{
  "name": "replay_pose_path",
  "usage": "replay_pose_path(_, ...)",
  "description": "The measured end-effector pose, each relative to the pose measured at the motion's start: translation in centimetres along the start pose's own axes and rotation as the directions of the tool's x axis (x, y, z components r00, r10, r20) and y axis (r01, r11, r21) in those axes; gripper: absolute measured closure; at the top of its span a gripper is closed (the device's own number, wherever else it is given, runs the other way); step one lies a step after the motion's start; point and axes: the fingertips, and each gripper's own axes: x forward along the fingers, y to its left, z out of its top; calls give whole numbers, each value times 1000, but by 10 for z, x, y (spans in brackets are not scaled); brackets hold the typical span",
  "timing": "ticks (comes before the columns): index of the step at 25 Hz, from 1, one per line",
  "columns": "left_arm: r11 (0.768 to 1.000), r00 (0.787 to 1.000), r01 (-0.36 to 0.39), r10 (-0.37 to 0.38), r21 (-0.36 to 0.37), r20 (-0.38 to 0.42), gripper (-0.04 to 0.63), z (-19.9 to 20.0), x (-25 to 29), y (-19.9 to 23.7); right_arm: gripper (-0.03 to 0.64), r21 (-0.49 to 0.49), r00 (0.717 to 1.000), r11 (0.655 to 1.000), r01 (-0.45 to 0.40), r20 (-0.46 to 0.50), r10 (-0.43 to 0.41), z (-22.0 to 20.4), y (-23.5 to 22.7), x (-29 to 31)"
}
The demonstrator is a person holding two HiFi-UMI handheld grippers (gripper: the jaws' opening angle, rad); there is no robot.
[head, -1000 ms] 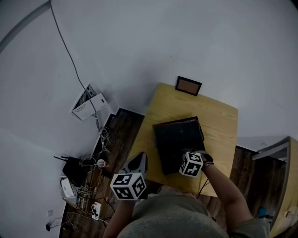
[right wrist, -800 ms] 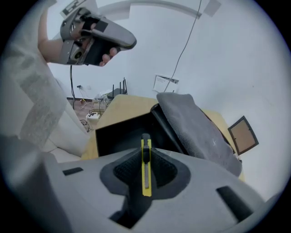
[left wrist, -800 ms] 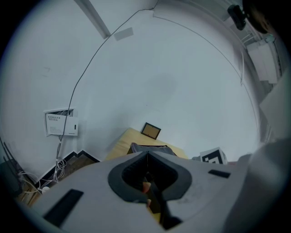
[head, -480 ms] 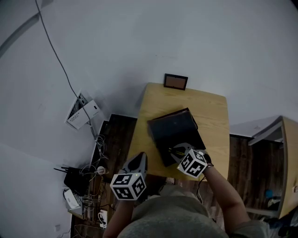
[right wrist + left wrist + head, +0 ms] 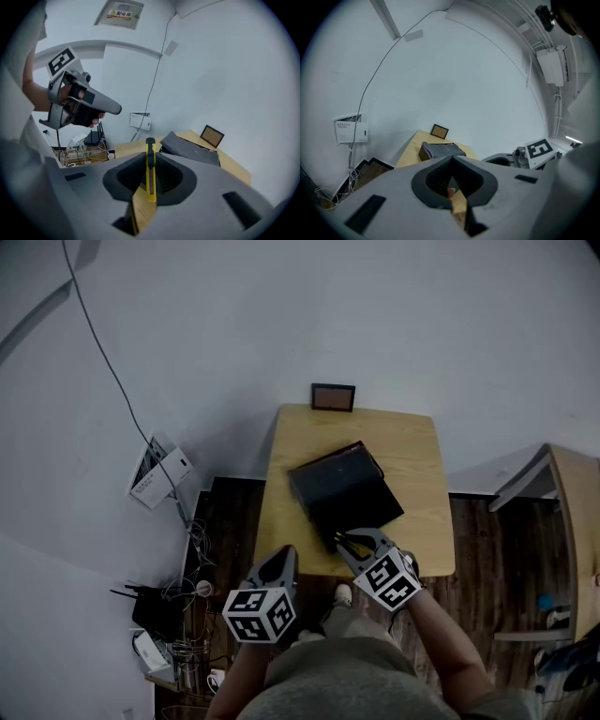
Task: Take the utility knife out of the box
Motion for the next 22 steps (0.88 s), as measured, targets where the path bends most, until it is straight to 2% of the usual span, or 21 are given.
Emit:
replay_pose_path(4,1000,1000,26,-26,9,5,591,-7,-17,-10,565,106,997,994,36,70,-44,9,17,-20)
replay_pose_path(8,999,999,47,-47,7,5,591,-14,-33,-18,565,219,987,973,73,125,-103,15,30,-41)
replay_pose_path(15,998,998,65,-65,-4,15,591,-26,-59,-22,565,297,956,942,158,193,-221,28,52,-80)
replay_pose_path(22,997,997,78,-78,1,22,591,-36,-81,-24,565,360,925,913,189,248,-289,29,67,-110)
